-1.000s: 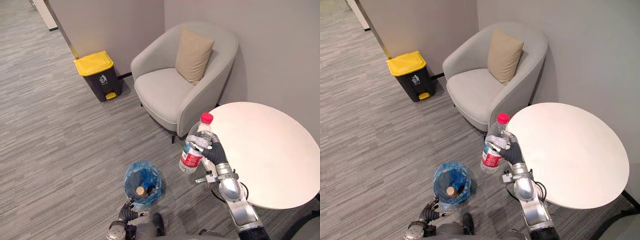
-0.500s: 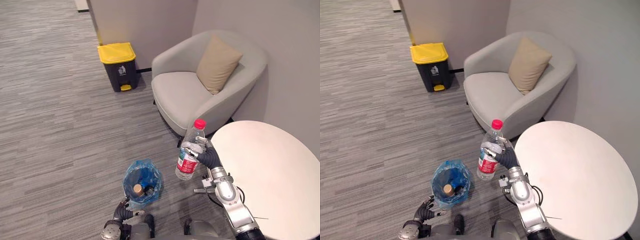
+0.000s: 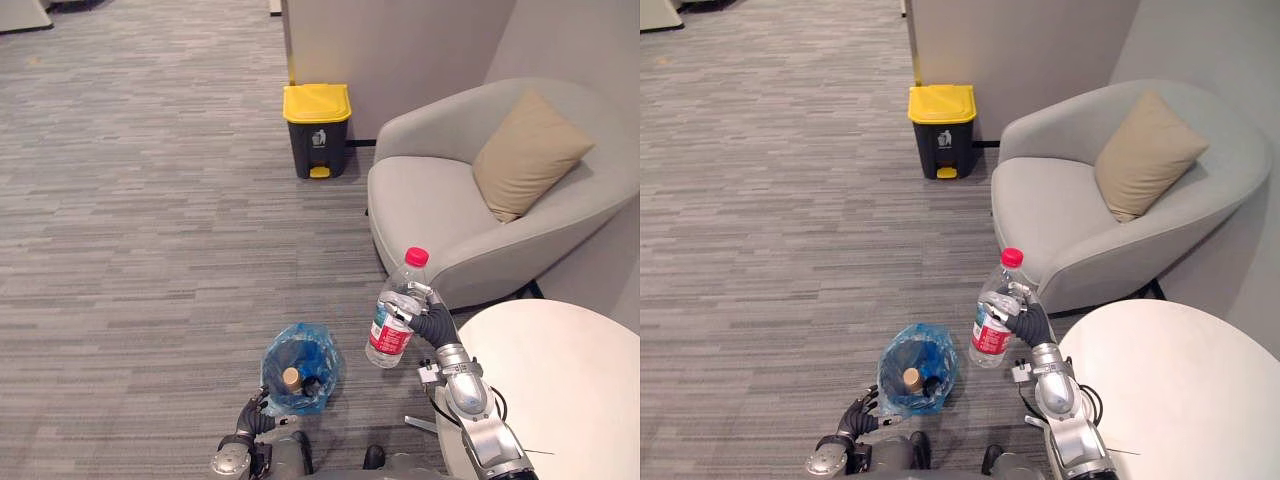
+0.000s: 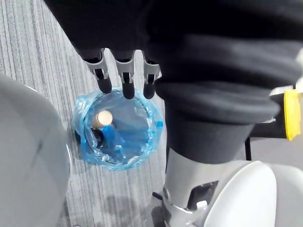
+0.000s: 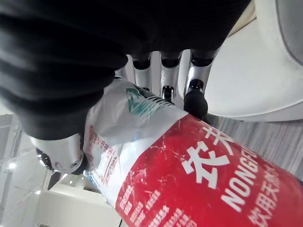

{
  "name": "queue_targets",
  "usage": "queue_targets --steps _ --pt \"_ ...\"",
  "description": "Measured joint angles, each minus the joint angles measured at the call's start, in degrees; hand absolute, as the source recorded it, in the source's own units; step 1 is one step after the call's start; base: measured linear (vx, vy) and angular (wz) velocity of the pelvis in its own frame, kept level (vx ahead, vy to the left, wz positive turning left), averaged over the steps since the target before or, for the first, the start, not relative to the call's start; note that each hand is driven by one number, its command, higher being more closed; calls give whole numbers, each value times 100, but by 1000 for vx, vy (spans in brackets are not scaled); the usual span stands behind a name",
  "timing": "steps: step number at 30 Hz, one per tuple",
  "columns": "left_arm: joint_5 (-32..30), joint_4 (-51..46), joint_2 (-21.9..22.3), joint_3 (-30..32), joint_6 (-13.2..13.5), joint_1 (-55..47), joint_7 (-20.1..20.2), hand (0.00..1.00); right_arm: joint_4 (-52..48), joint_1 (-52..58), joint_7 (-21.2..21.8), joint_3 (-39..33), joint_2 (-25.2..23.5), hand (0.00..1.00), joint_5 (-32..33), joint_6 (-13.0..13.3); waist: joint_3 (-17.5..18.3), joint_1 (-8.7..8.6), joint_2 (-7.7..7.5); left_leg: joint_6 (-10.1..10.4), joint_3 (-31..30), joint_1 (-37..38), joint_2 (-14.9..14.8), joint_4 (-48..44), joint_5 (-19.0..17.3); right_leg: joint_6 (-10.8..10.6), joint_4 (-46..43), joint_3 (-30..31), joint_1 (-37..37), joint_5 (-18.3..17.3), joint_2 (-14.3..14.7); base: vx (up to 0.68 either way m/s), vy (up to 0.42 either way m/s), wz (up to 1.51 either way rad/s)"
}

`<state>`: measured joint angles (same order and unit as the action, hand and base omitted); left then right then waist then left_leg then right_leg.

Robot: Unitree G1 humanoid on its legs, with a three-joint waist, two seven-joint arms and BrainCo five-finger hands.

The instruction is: Gather rubbish on tea table into small bin, then transfer packed bag to large trash can.

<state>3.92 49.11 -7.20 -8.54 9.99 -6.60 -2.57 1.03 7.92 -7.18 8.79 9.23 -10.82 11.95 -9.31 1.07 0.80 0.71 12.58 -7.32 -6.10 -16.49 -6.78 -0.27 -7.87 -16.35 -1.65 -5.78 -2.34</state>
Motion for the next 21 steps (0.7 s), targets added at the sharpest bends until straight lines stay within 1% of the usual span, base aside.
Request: queue_targets --steps 3,4,6,8,10,11,13,15,16,17,18,19,21 --pt "-12 1 -13 -81 -18 -41 1 0 21 -19 10 24 -72 100 -1 2 1 -3 19 -4 -41 150 186 308 154 -32 2 -6 -13 -15 -121 22 54 14" --pt "-22 1 -25 -97 -16 -70 1 0 113 -30 8 27 -81 100 -37 2 2 -15 22 -8 -53 280 295 619 331 -42 0 -27 -12 -13 -190 -13 24 10" --pt "-24 1 -36 -102 -15 -97 3 0 264 -81 8 48 -82 100 -58 -1 2 -14 21 -28 -53 350 332 827 433 -47 -1 -31 -8 -9 -205 -32 2 5" --pt "-27 2 -56 -111 -15 -111 3 0 496 -195 7 100 -82 100 -97 -11 -2 -11 29 -4 -62 405 361 1056 525 -48 -17 -34 15 -10 -211 -83 -23 2" --pt "-27 1 -75 -162 -9 -108 2 0 625 -379 1 223 -70 100 -101 -12 -25 -21 77 -36 -80 292 359 1060 556 -64 -146 -18 197 -29 -217 -74 -26 -4" --pt "-29 -1 -92 -231 -8 -66 4 0 755 -591 -5 317 -9 100 -103 -11 -55 -24 117 -50 -65 109 348 1006 580 -62 -308 6 431 -45 -233 -116 -21 -8" --pt "-23 -3 -103 -236 -7 110 -10 0 973 -1088 -26 485 119 100 -105 -17 -266 -12 178 -77 -58 -304 331 763 597 -42 -710 54 917 -119 -285 -134 -6 -3" --pt "-7 -9 -171 -231 -8 462 -51 0 1262 -1871 -46 676 216 100 -105 -71 -642 8 233 -88 -69 -950 306 303 594 30 -1330 74 1671 -229 -400 -190 4 7" --pt "-7 -11 -192 -229 -7 543 -69 0 1345 -2044 -53 732 242 100 -105 -85 -723 13 237 -90 -76 -1089 304 218 592 38 -1446 75 1813 -247 -422 -203 3 11" --pt "2 -31 -242 -223 -2 707 -126 0 1480 -2401 -59 812 302 100 -107 -128 -913 26 258 -112 -93 -1352 303 56 566 43 -1691 74 2103 -305 -474 -228 -1 16" --pt "36 -59 -293 -207 0 900 -160 0 1575 -2700 -78 929 373 100 -111 -146 -1111 70 272 -101 -107 -1639 298 -157 543 56 -1958 59 2393 -363 -544 -271 -1 16" --pt "66 -90 -310 -205 0 959 -176 0 1575 -2780 -115 945 404 100 -123 -161 -1164 108 274 -111 -106 -1756 295 -226 535 58 -2065 60 2520 -383 -568 -252 -3 18" --pt "215 -358 -364 -180 54 1141 -289 0 1574 -3130 -203 1040 492 100 -204 -225 -1371 171 276 -178 -108 -2304 283 -568 491 83 -2476 40 3053 -459 -679 -188 -6 16"
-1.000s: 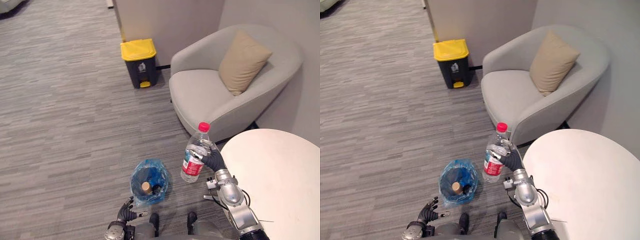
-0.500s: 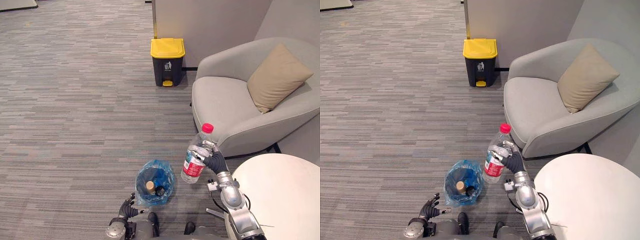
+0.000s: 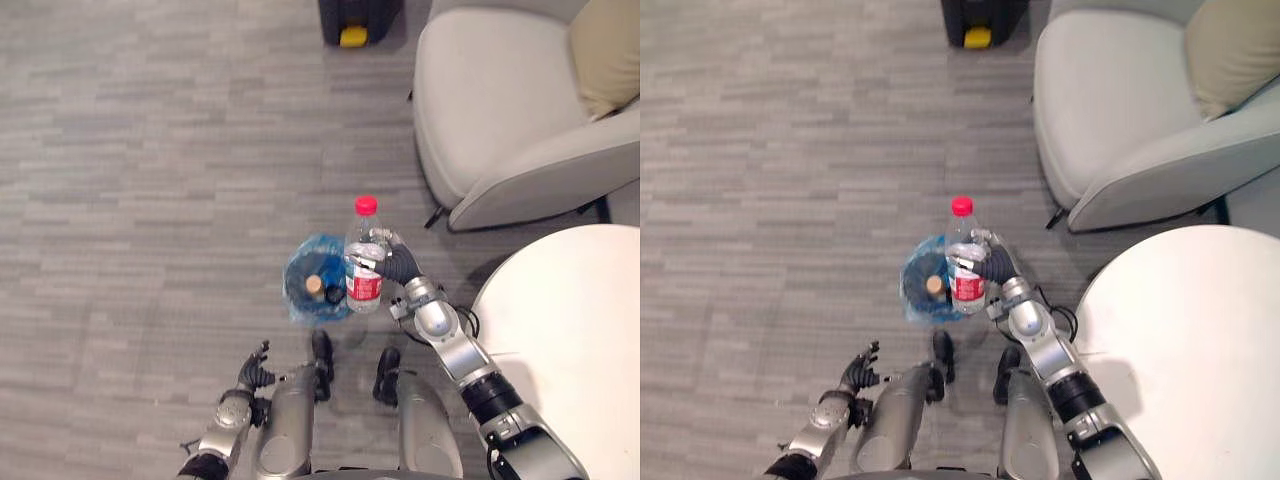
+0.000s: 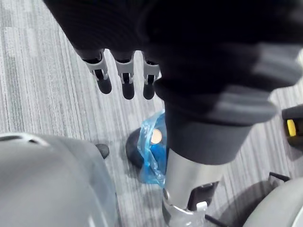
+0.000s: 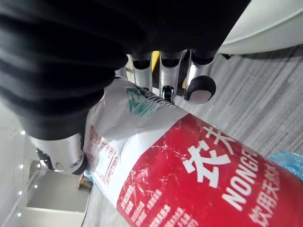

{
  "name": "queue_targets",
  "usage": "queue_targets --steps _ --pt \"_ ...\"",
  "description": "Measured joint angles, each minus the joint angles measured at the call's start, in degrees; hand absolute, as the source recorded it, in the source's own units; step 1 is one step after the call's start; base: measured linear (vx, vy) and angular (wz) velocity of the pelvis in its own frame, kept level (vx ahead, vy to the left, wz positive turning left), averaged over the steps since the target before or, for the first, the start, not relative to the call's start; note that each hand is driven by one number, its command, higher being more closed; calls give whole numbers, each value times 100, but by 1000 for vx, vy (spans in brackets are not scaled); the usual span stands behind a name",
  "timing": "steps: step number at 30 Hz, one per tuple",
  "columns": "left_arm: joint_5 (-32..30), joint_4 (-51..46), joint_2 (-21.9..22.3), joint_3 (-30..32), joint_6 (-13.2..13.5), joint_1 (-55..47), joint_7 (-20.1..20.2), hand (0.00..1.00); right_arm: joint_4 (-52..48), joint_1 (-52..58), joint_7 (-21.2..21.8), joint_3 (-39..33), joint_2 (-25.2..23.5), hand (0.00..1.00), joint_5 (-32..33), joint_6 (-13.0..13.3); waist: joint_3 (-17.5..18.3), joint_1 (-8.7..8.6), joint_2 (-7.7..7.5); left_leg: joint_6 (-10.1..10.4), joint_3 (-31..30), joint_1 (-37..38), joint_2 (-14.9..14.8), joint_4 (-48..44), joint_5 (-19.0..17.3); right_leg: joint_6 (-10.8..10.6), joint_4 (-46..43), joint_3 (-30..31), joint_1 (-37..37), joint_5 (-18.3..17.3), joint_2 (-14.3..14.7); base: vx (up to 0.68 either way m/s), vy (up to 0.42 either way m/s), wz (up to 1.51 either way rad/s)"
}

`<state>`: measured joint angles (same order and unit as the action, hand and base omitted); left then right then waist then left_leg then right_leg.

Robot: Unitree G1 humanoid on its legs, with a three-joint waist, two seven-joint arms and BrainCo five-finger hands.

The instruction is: Gather rubbish on tea table into small bin, then transfer packed bag to large trash can.

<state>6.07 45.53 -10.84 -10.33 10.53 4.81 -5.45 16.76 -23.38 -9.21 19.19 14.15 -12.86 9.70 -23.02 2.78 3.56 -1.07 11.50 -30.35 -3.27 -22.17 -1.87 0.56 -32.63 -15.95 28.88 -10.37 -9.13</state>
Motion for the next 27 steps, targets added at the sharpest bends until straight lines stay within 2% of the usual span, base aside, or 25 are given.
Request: queue_targets --steps 3,6,7,15,21,27 --pt "119 -211 12 195 5 284 -88 0 -9 -431 -92 1 3 100 -76 -27 -96 123 -4 -64 194 -702 -148 -338 -47 -37 -313 -26 681 -38 -79 -143 -23 11" --pt "234 -442 26 351 28 565 -138 0 -11 -850 -241 5 -7 100 -75 -105 -167 132 -3 -89 451 -1266 -350 -615 -65 -14 -559 -92 1205 -61 -144 -113 -54 20" --pt "289 -567 59 433 112 753 -221 0 -19 -1166 -343 3 -15 100 -75 -122 -256 134 -13 -133 466 -1647 -393 -857 -93 26 -797 -111 1565 -96 -211 -88 -32 15" --pt "639 -934 349 862 152 1345 -344 0 10 -2089 -701 -20 100 100 -74 -208 -469 212 -72 -218 325 -3211 -405 -1679 -147 116 -1740 -104 3056 -253 -445 -60 -16 12" --pt "742 -1024 416 867 197 1503 -342 0 746 -2591 -820 -122 208 100 -68 -376 -521 279 -140 -235 202 -3845 -401 -1963 -148 162 -2133 -114 3659 -365 -512 -53 -35 11" --pt "918 -1080 442 875 260 1662 -343 0 1099 -2776 -948 -211 247 100 0 -384 -521 267 -140 -246 183 -4120 -405 -2015 -155 91 -2240 -120 3943 -431 -545 -66 -5 5"
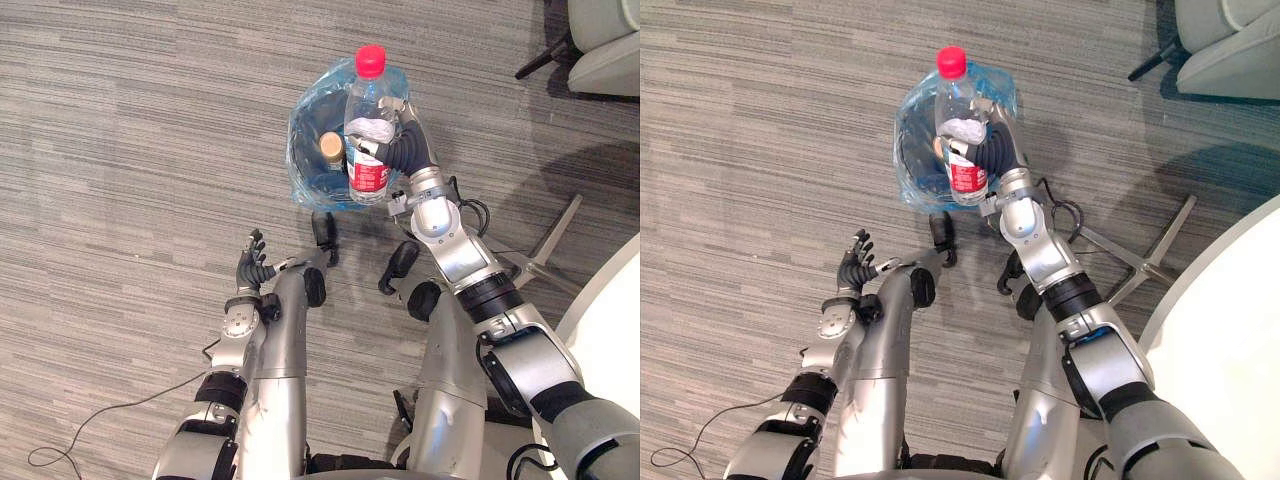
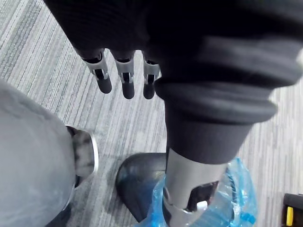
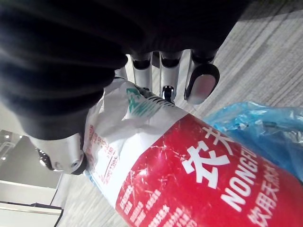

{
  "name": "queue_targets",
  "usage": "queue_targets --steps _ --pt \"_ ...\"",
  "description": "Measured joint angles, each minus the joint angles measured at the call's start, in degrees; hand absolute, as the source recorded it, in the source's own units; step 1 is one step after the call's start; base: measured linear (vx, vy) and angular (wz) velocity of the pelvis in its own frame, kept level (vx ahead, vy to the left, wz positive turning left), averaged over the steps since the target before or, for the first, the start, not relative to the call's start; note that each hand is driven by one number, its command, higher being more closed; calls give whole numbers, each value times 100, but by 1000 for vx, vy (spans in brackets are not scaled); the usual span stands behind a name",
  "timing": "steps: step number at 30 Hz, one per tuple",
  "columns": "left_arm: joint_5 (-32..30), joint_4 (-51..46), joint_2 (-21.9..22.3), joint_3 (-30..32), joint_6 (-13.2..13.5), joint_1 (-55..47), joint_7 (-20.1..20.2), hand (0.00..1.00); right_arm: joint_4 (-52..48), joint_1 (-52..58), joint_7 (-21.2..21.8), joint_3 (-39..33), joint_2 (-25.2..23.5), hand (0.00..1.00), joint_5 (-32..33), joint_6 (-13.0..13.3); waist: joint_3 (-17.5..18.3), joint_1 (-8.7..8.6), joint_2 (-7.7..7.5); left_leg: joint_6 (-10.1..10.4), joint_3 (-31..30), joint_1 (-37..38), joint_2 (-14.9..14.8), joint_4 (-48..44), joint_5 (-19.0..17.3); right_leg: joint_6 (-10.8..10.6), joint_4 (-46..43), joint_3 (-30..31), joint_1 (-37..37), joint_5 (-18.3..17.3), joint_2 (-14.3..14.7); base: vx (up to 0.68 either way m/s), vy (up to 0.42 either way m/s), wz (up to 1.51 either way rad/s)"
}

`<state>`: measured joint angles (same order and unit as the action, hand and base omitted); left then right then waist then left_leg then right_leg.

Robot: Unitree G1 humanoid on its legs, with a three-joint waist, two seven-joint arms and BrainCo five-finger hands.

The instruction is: Gather rubbish on tea table into small bin, then transfer packed bag to large trash can.

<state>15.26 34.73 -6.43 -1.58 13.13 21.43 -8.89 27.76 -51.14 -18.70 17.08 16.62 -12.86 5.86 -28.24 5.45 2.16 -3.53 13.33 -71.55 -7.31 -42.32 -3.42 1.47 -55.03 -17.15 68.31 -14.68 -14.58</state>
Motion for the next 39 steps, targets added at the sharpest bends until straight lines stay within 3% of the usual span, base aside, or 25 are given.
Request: queue_targets --steps 15,16,39 --pt "43 -143 70 -4 91 1 -2 0 302 -52 12 -20 -362 100 -19 -20 1 -4 -1 69 -51 -97 -38 49 65 60 -29 -19 90 -42 59 -54 0 1" --pt "43 -143 71 -4 92 1 -3 0 307 -52 12 -17 -404 0 -23 -20 1 -5 -1 70 -56 -97 -38 54 66 73 -29 -24 90 -50 61 -56 -8 3" --pt "39 -142 227 193 125 6 -30 0 429 163 22 212 -721 0 -385 -6 10 -2 -12 183 -195 -89 -75 239 174 99 94 -64 74 -70 224 -62 -8 1"
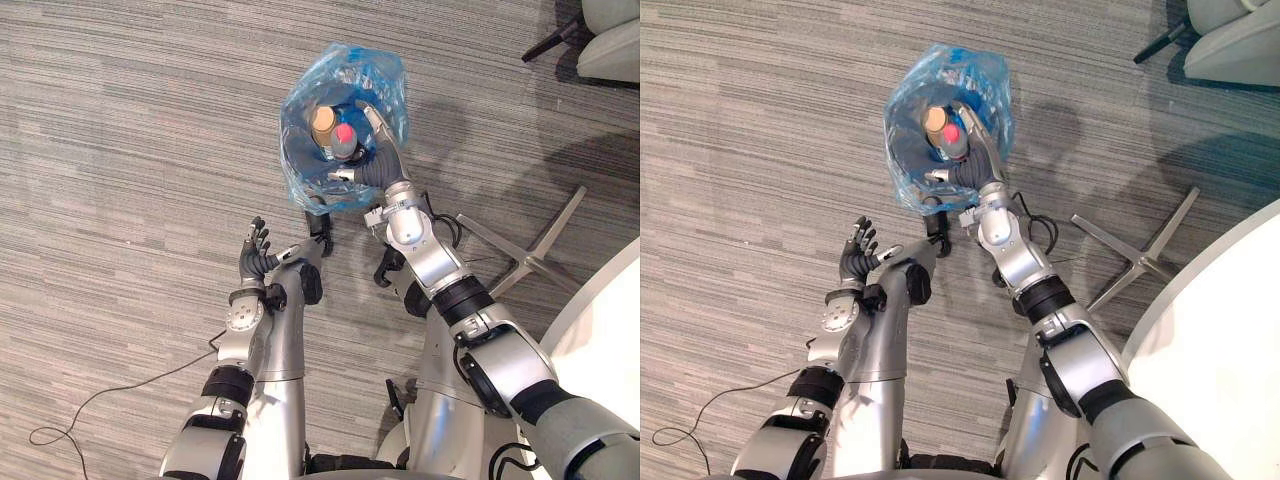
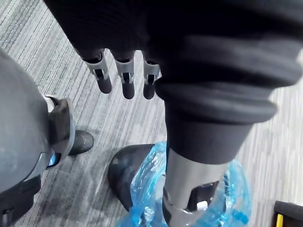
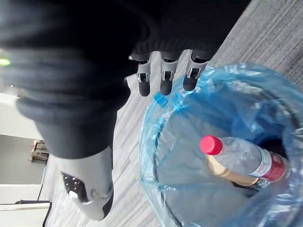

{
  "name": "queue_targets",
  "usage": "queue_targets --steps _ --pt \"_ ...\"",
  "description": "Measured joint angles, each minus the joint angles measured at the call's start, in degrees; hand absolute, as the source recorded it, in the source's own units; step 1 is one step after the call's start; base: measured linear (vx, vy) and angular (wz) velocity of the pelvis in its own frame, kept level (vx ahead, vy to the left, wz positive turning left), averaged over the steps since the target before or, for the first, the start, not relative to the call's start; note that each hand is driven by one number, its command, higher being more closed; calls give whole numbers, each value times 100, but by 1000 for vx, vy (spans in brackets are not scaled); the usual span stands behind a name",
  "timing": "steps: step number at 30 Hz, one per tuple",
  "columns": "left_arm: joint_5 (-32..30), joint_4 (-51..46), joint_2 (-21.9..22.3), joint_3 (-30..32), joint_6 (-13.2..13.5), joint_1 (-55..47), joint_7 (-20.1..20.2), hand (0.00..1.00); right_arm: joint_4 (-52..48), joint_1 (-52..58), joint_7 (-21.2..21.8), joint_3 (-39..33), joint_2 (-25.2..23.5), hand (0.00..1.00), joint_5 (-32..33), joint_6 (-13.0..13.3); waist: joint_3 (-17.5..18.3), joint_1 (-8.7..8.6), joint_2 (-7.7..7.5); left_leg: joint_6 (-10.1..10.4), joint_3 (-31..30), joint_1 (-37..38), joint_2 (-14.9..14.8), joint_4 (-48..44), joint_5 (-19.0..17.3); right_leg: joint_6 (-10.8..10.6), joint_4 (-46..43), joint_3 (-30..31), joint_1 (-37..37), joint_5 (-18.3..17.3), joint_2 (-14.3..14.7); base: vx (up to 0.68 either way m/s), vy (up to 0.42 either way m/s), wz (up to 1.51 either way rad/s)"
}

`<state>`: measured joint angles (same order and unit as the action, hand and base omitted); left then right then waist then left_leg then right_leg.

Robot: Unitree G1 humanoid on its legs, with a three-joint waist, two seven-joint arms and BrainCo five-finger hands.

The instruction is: Gather rubbish on tea table into small bin, then transfer packed bag to large trash can.

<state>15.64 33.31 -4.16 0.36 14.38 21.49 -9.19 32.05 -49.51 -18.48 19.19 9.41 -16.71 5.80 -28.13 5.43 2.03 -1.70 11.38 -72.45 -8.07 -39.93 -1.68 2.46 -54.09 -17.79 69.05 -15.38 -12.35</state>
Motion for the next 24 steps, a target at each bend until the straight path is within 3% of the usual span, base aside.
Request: queue_targets --steps 7,13,24 --pt "-13 -26 -8 9 7 0 -3 0 -204 -37 -4 354 113 0 -1023 -21 2 -1 0 0 -38 -38 -8 0 0 1 39 -45 -13 0 15 -49 1 0" --pt "-9 -78 -73 7 98 7 -4 0 300 -327 15 775 173 0 -1938 -235 14 0 -8 0 -59 -219 0 -1 0 6 21 -102 128 -4 -14 -50 6 4" --pt "177 -181 -381 -12 179 12 22 0 1529 -1019 168 977 278 0 -2167 -454 49 9 -22 2 -186 -821 56 -270 1 129 -421 -94 677 -217 -111 -60 -1 11"
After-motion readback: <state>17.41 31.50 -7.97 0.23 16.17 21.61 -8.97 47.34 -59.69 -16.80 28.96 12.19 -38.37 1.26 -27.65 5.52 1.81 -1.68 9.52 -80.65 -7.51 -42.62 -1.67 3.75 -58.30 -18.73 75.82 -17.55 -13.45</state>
